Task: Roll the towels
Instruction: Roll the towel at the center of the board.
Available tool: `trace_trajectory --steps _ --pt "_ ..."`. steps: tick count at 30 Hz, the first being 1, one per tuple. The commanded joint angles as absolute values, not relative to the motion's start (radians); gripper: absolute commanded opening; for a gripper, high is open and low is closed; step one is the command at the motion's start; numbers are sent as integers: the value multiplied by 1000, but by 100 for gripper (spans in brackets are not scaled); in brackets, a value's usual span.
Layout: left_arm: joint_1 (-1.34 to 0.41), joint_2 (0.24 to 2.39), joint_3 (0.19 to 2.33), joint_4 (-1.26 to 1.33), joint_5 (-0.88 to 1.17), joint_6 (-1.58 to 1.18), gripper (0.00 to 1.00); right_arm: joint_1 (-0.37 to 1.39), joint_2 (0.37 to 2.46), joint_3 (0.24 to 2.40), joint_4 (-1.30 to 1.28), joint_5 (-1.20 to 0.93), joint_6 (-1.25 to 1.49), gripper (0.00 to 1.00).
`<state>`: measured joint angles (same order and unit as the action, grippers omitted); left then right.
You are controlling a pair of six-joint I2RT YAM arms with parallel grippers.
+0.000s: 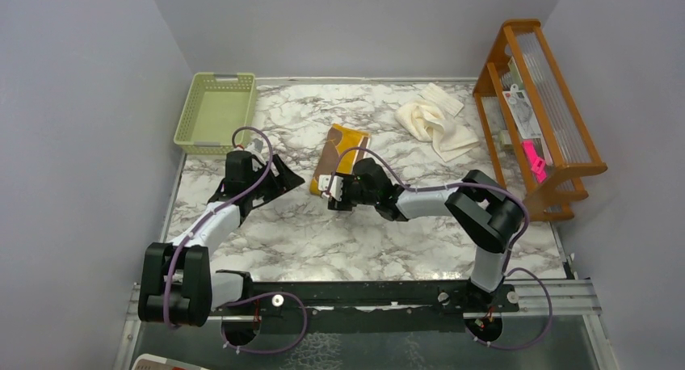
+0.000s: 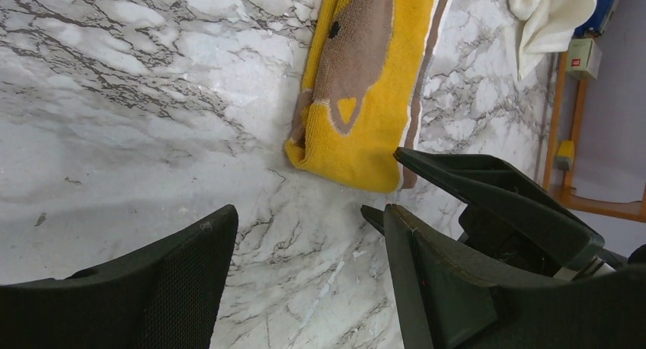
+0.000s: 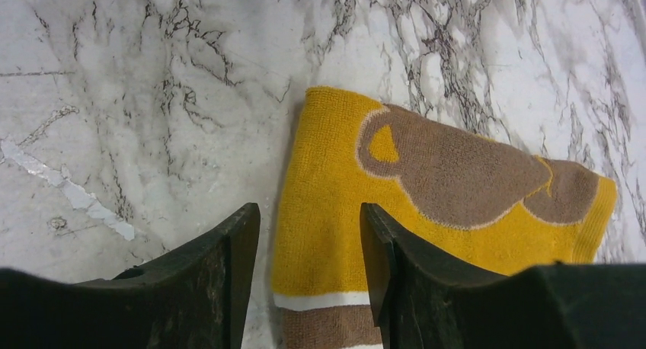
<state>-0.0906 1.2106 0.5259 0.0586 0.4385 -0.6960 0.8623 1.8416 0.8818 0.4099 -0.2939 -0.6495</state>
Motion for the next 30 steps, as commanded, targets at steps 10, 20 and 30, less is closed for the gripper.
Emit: trace_trajectory --steps 10,20,30 --pt "-71 1243 517 84 505 -680 73 874 1912 962 315 -310 -653 39" --pt "-66 1248 521 81 522 -680 72 873 1945 1037 173 -312 -612 15" --pt "-62 1207 503 71 556 -673 71 872 1785 1028 61 -483 -376 1"
